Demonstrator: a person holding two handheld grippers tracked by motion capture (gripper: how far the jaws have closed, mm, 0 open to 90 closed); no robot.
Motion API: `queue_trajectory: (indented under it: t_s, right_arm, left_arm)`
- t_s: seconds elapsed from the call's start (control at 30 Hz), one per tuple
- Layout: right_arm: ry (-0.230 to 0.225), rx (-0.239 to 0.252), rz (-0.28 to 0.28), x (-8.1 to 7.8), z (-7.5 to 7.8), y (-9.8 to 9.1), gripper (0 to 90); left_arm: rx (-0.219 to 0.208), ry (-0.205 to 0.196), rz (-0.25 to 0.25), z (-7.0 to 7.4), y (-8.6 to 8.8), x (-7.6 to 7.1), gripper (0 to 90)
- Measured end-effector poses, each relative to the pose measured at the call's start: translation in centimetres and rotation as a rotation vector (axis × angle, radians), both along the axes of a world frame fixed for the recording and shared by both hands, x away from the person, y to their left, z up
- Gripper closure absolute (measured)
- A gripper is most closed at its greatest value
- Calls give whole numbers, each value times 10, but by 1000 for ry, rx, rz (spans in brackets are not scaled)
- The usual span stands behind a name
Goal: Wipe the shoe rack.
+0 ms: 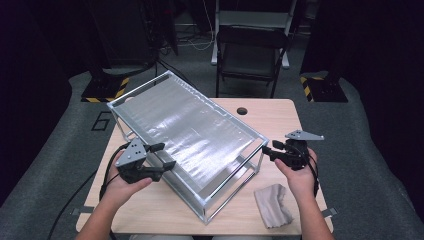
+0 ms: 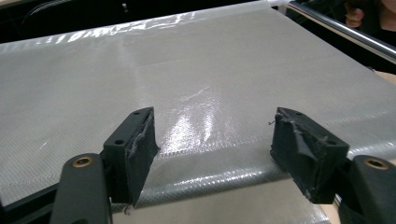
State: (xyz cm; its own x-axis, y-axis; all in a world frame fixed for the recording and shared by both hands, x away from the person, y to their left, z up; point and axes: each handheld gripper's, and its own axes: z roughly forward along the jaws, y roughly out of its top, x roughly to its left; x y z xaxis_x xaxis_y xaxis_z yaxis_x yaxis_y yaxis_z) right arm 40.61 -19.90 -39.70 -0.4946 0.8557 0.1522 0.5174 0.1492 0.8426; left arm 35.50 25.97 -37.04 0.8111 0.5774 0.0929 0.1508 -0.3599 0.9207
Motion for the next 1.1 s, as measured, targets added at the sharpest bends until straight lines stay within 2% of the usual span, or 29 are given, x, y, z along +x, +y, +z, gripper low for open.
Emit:
queue_trajectory:
  t_s: [0.03, 0.13, 0.23, 0.27, 0.33, 0.4, 0.43, 0.5, 0.57, 0.7, 0.8, 0.87, 0.9, 1.03, 1.1]
  right_arm:
    - [2, -1, 5, -1, 0, 0, 479]
    - [1, 7, 11, -7, 1, 1, 477]
    - [-7, 4, 25, -11, 1, 1, 475]
    - [-5, 0, 25, -12, 1, 1, 474]
    - [-8, 4, 34, -14, 2, 1, 471]
    - [-7, 22, 26, -16, 3, 3, 470]
    - [-10, 14, 33, -16, 3, 3, 469]
    - [-6, 23, 38, -18, 3, 4, 466]
    - [-6, 27, 46, -20, 4, 5, 465]
    - [-10, 22, 70, -25, 4, 8, 464]
    - [-20, 25, 77, -28, 5, 10, 464]
    - [-19, 34, 84, -31, 7, 12, 464]
    - [-21, 32, 88, -32, 8, 12, 464]
    - [-33, 33, 98, -37, 11, 14, 466]
    - [-35, 43, 104, -38, 11, 13, 464]
  left_arm:
    - [5, -16, 1, 1, 3, 0, 293]
    - [1, -20, -20, 1, 9, -1, 287]
    - [20, -34, -35, 1, 14, -1, 268]
    - [22, -32, -28, 0, 15, -2, 256]
    - [60, -32, 4, -1, 19, 0, 241]
    - [49, -25, 23, -4, 23, 2, 229]
    - [46, -19, 27, -5, 25, 3, 224]
    - [46, -30, 37, -5, 28, 7, 209]
    - [40, -28, 33, -5, 27, 8, 209]
    - [65, -54, 30, -7, 21, 8, 237]
    - [61, -50, 38, -6, 14, 10, 252]
    - [46, -30, 41, -6, 10, 12, 251]
    - [62, -34, 38, -5, 8, 13, 251]
    - [52, -24, 40, -5, 0, 15, 253]
    - [64, -31, 42, -5, -2, 17, 252]
